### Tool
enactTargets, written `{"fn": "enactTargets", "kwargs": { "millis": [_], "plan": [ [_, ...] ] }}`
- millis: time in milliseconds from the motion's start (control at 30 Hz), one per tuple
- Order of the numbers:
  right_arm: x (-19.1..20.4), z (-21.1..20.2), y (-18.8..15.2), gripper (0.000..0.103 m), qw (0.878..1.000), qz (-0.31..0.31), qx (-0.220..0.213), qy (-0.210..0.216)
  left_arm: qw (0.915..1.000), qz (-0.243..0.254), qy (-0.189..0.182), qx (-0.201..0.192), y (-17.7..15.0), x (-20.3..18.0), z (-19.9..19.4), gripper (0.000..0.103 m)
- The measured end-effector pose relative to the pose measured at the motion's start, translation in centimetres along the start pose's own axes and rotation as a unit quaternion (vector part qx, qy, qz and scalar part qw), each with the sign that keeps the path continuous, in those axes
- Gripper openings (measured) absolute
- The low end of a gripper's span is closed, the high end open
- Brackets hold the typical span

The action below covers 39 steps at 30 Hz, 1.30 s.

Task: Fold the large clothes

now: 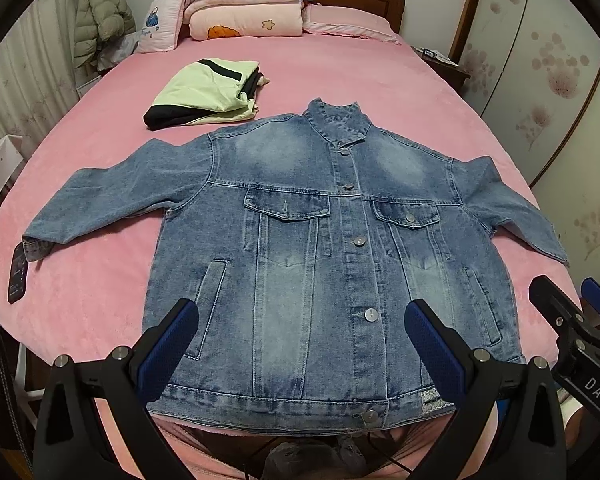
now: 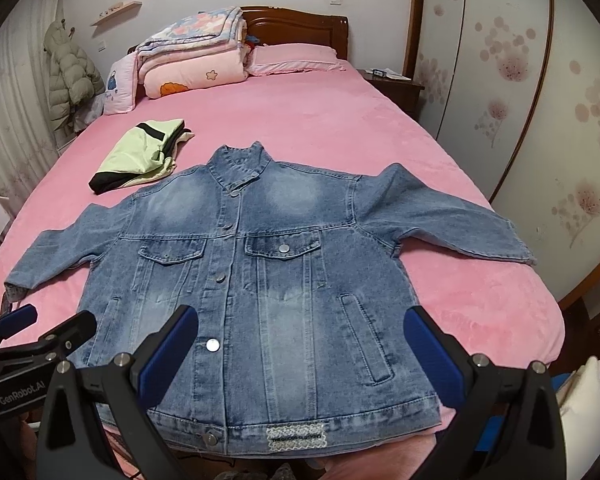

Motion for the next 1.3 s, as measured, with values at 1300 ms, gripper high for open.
{"fn": "enactTargets", "kwargs": {
  "millis": [1300],
  "plan": [
    [-3.8, -1.0, -0.8, 0.099, 0.999, 0.021, -0.017, 0.042, 0.9990, 0.042, 0.011, -0.007, -0.6, -5.1, -1.2, 0.102]
  ]
}}
Point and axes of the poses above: each gripper's, at about its wrist camera, not at the fingertips, and z roughly the way its jaws point, x to its left, y to its top, the point moved 6 cm from there along z, roughly the way its jaws point, and after that the axes turned 6 degrees about x, right-handed, at the moved point
